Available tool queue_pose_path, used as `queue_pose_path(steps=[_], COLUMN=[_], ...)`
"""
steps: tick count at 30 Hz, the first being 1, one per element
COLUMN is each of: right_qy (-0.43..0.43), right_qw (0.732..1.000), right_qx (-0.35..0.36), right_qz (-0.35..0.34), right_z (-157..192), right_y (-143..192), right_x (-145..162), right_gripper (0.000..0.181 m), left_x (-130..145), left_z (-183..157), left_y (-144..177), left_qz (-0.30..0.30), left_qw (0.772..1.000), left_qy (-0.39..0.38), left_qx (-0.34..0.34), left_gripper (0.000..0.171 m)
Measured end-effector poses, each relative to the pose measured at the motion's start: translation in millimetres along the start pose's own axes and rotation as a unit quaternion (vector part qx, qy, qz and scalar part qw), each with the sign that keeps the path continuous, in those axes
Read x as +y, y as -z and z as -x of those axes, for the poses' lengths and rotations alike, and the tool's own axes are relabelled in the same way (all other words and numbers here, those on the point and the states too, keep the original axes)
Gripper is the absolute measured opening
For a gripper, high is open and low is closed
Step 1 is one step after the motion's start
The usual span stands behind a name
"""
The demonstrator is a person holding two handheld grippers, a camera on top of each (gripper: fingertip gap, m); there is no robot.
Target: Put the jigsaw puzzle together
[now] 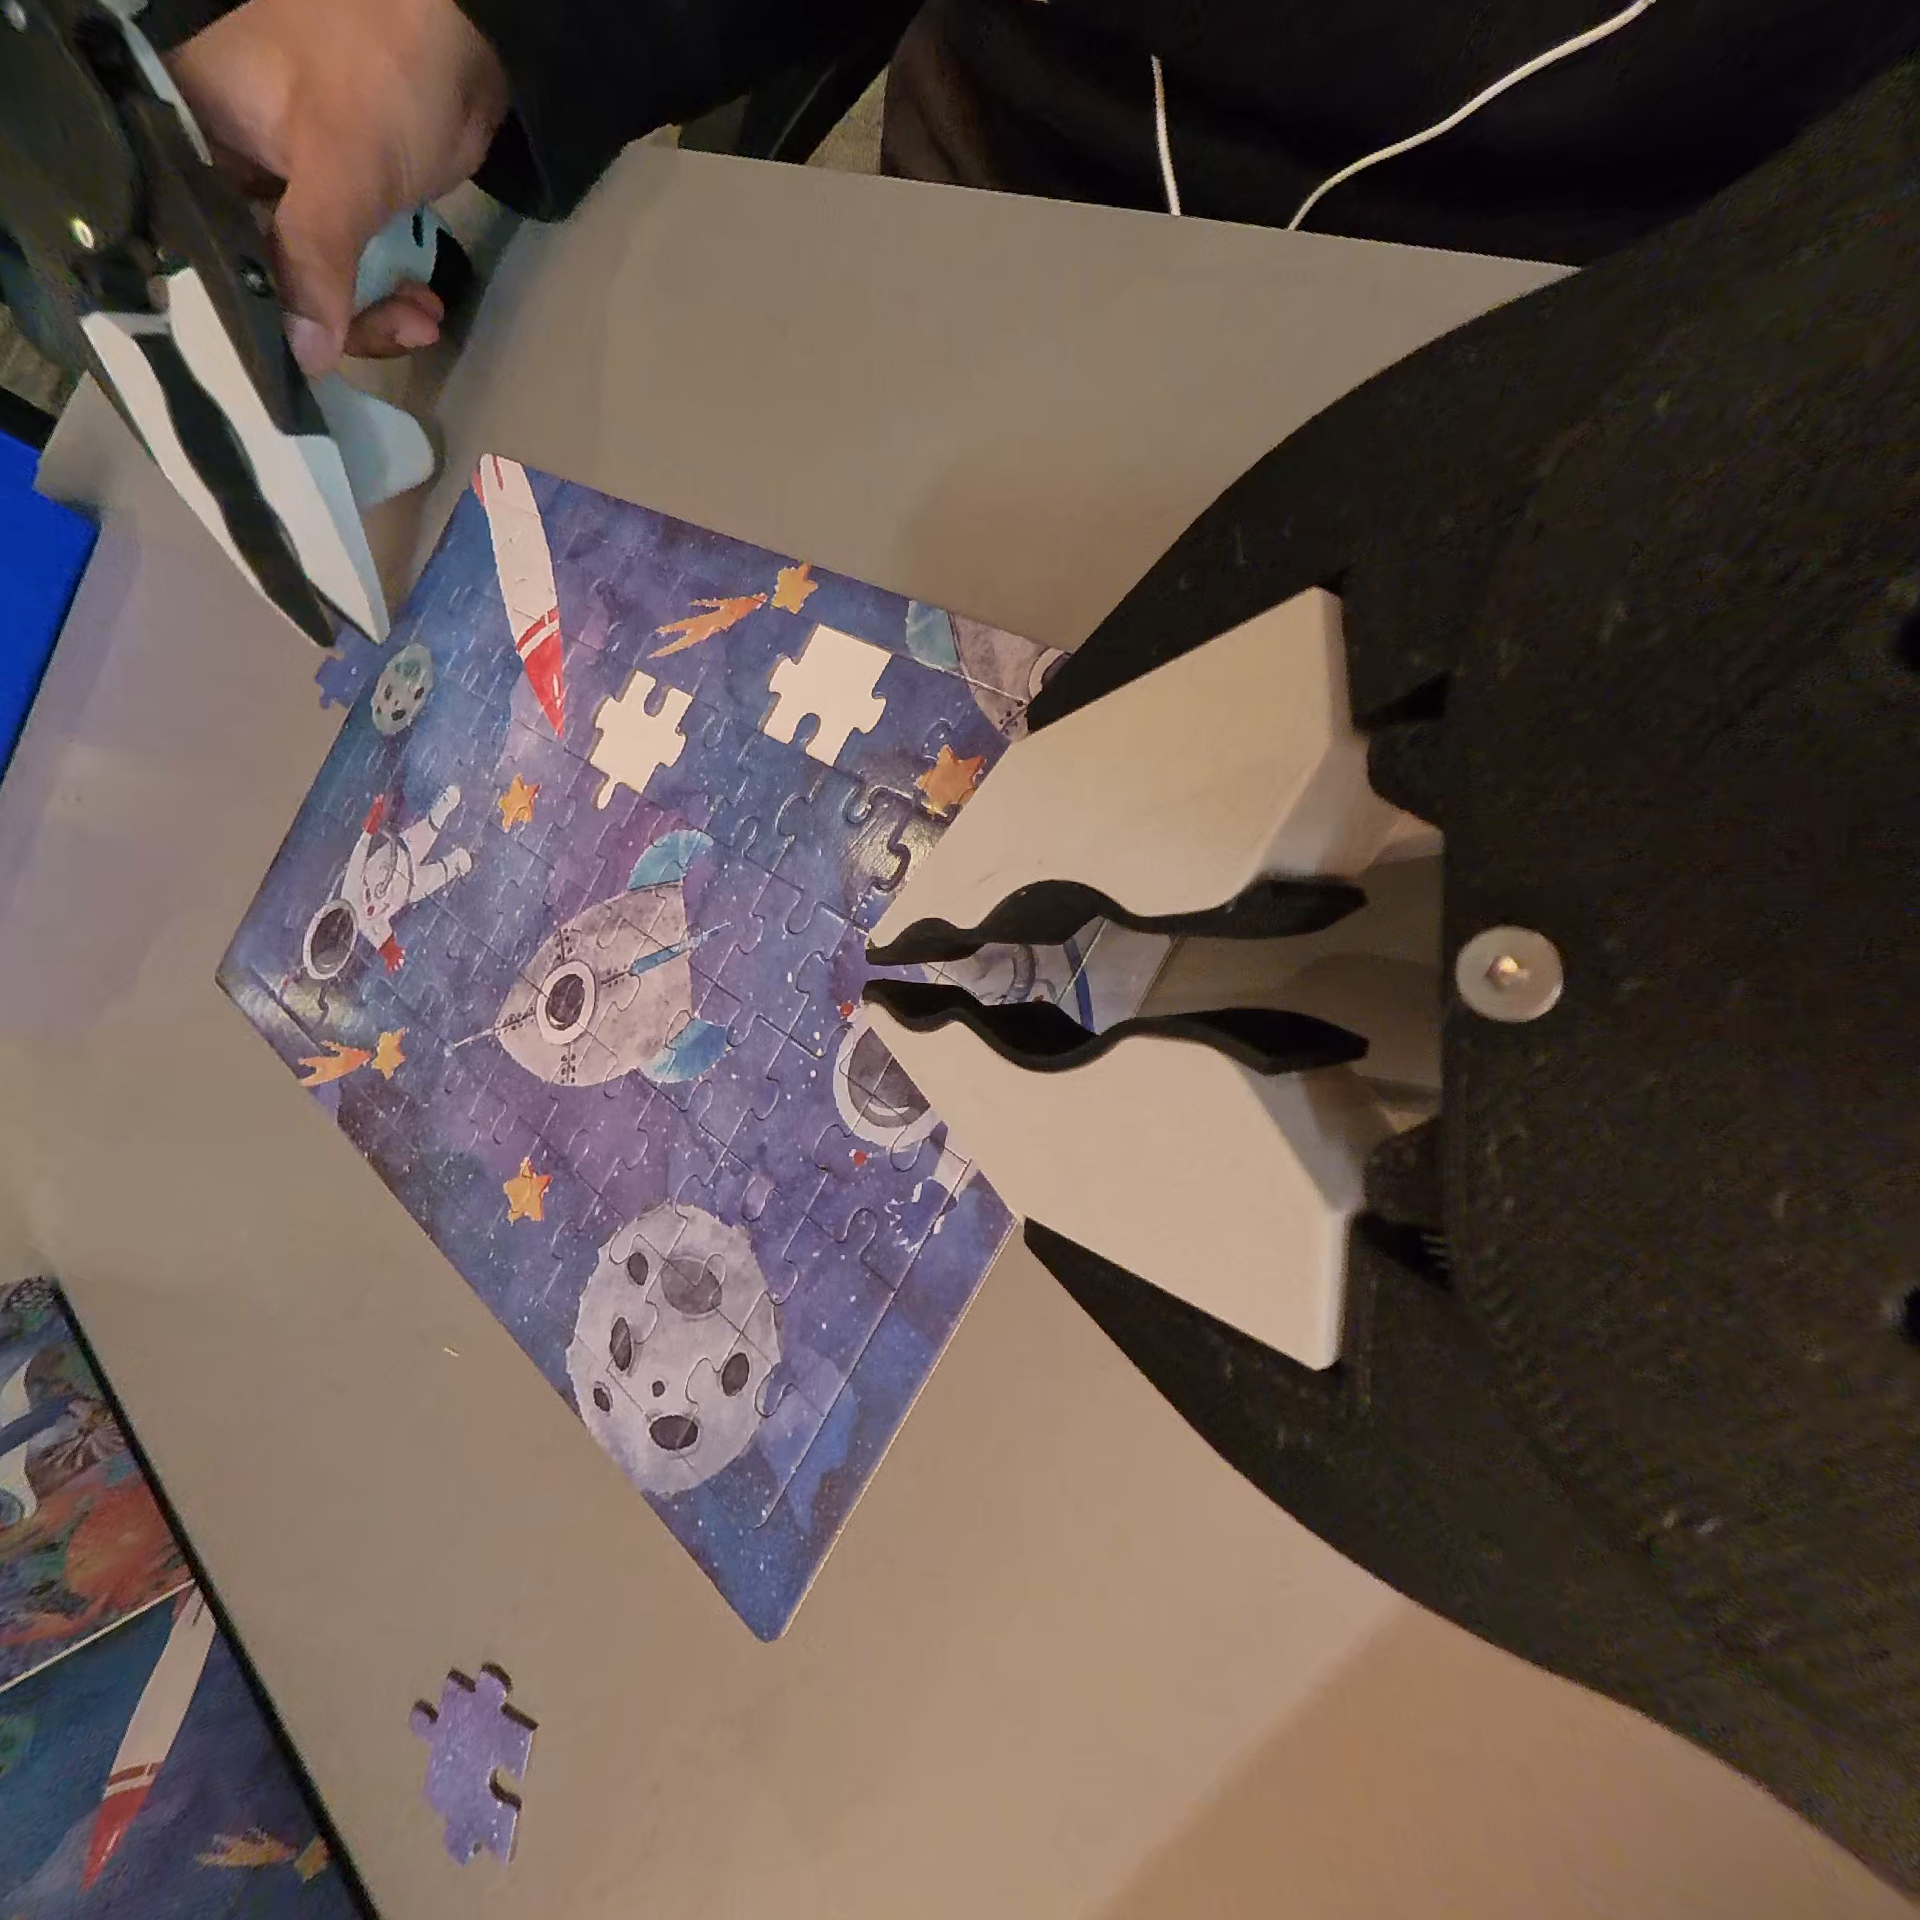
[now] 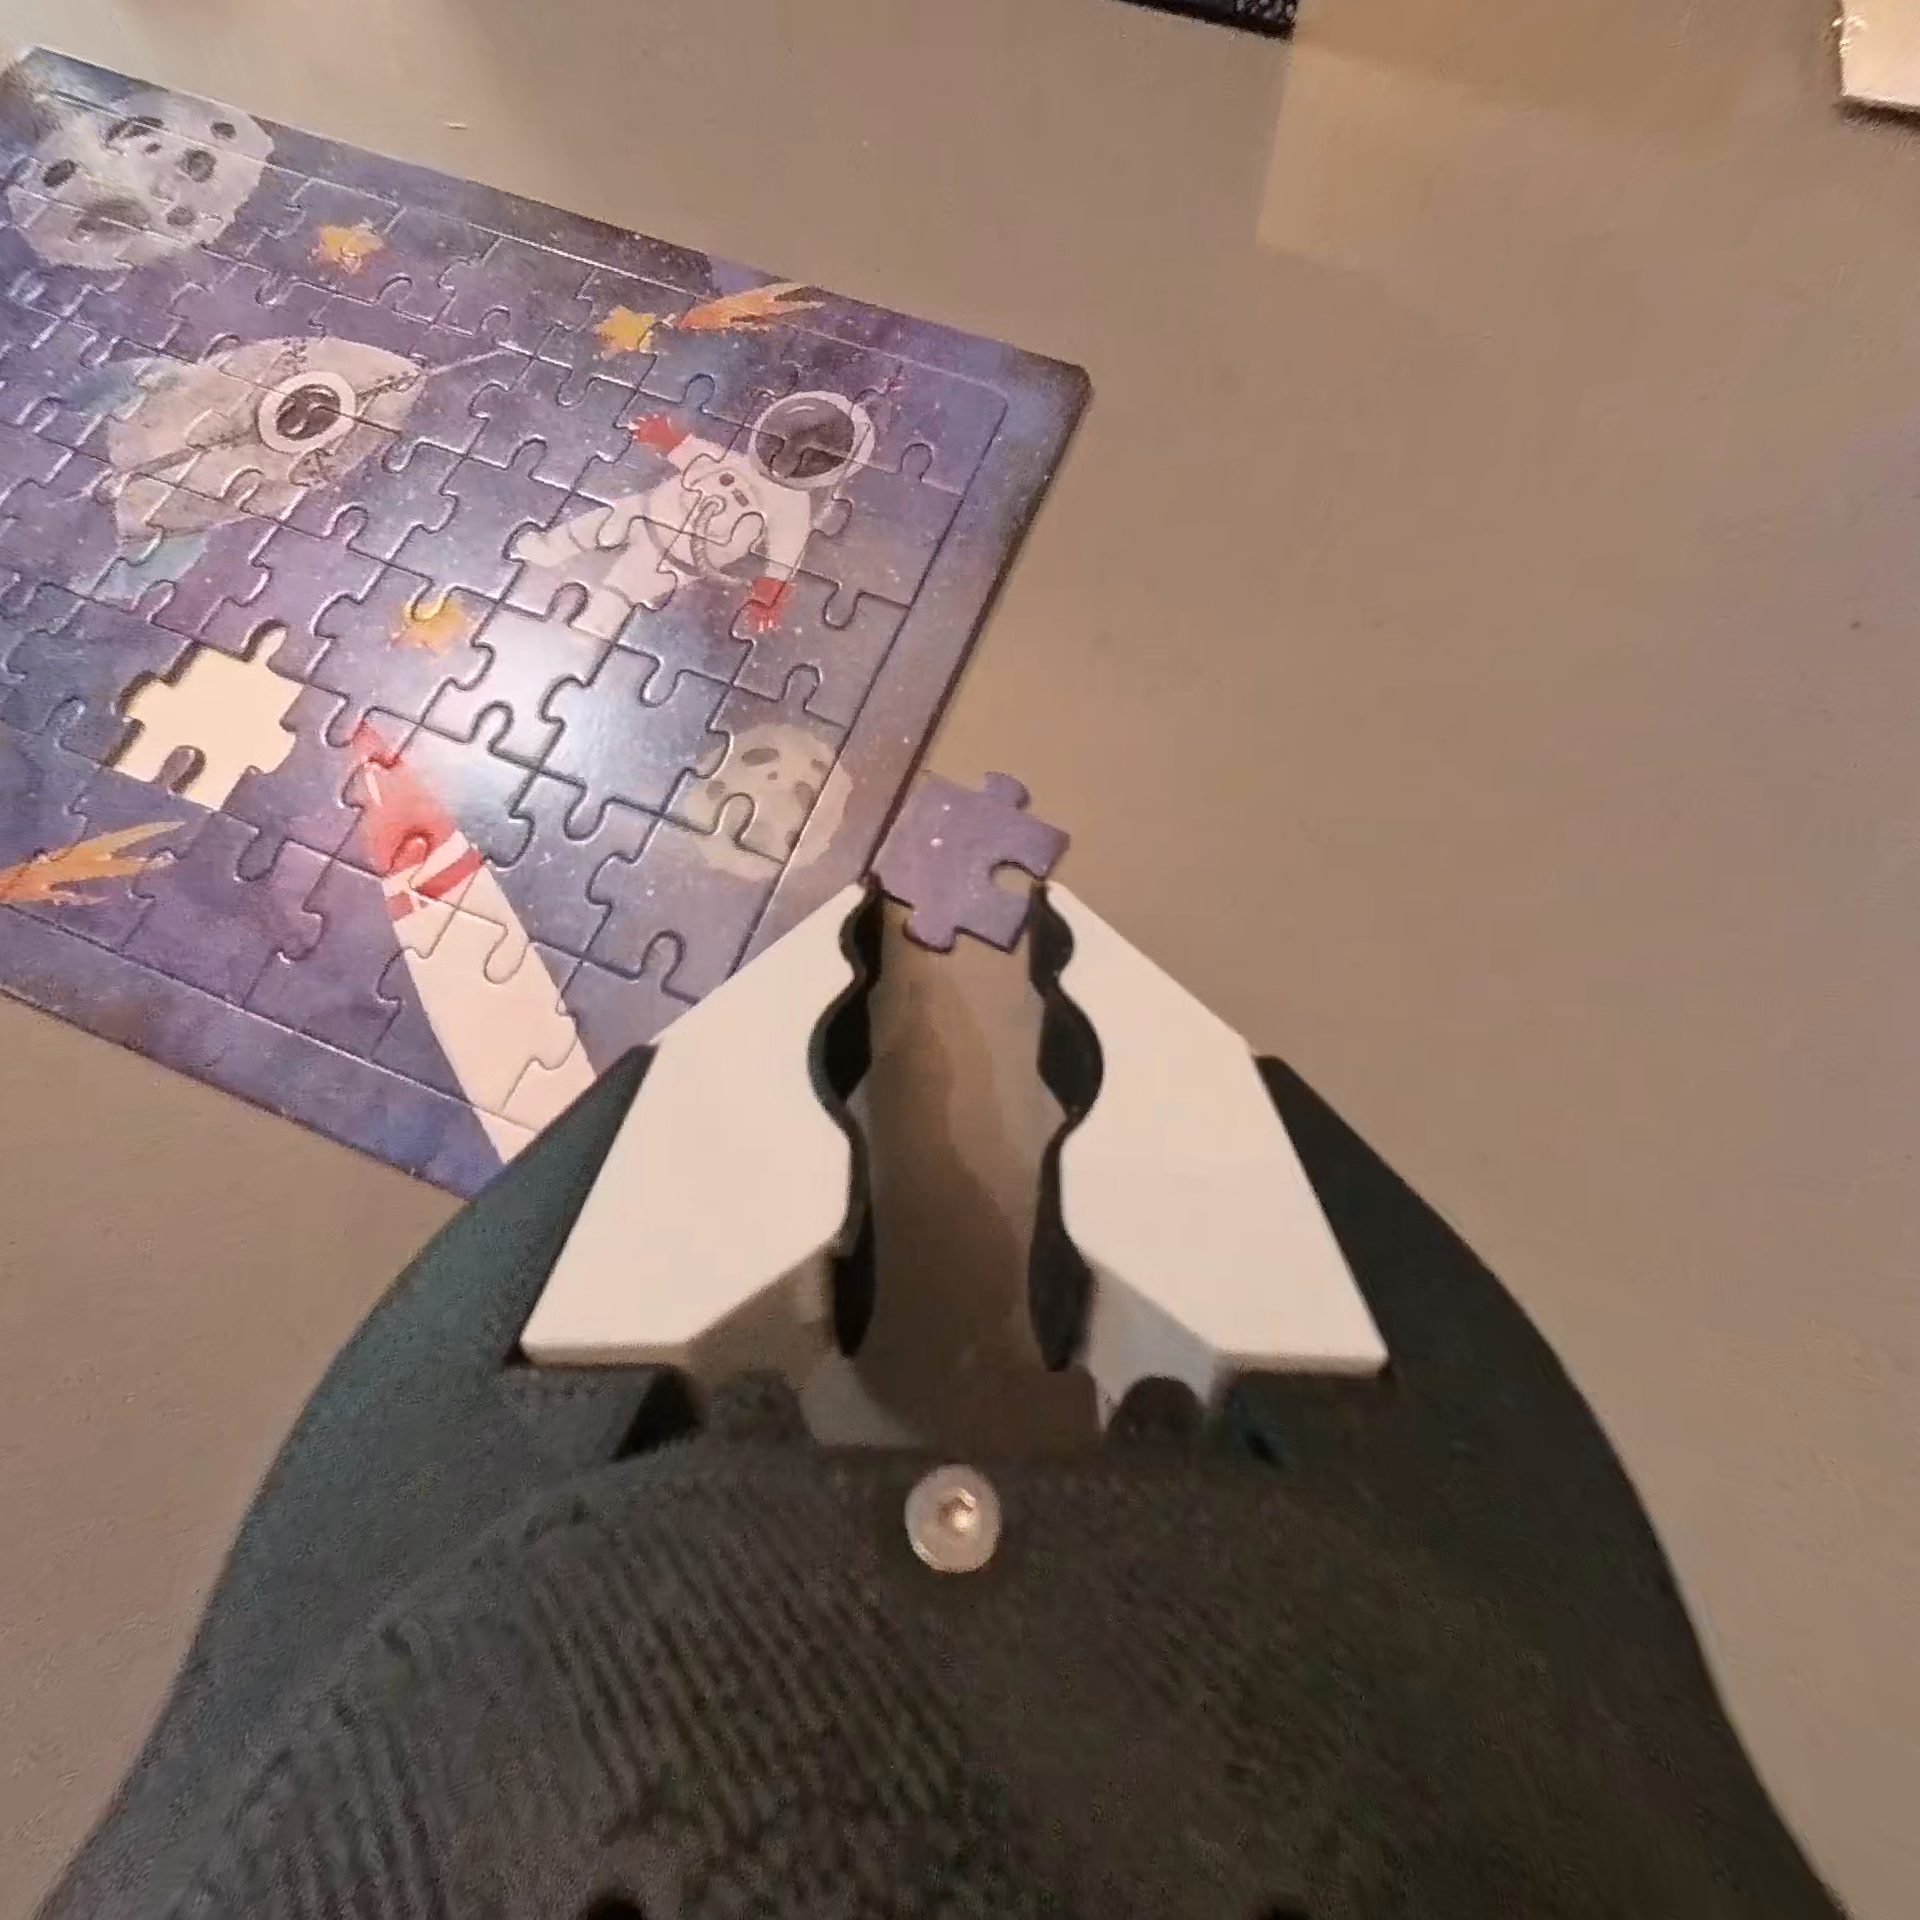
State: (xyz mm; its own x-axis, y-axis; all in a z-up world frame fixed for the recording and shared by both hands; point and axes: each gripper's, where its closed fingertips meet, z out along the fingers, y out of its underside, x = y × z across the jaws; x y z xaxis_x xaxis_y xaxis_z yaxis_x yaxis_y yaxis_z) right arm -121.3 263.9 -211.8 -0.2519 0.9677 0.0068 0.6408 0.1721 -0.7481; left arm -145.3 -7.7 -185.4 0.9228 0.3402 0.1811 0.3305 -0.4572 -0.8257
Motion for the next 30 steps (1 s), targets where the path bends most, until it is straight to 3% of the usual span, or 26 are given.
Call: queue_pose_path(steps=[9, 11, 30], right_qy=[-0.001, -0.001, -0.007], right_qw=[1.000, 1.000, 0.999], right_qx=[0.003, 0.001, 0.034], right_qz=[-0.003, -0.012, 0.000], right_z=[-4, -4, -15], right_y=[5, 7, 10], right_x=[3, 1, 6], right_gripper=[0.019, 0.007, 0.014], left_x=[0, 1, 2], left_z=[-1, -1, -1], left_y=[0, 0, -1], left_qz=[0.001, 0.003, 0.008], left_qw=[1.000, 1.000, 1.000], left_qy=[-0.004, -0.003, -0.004], left_qx=[0.000, 0.000, 0.000], left_gripper=[0.001, 0.001, 0.002])
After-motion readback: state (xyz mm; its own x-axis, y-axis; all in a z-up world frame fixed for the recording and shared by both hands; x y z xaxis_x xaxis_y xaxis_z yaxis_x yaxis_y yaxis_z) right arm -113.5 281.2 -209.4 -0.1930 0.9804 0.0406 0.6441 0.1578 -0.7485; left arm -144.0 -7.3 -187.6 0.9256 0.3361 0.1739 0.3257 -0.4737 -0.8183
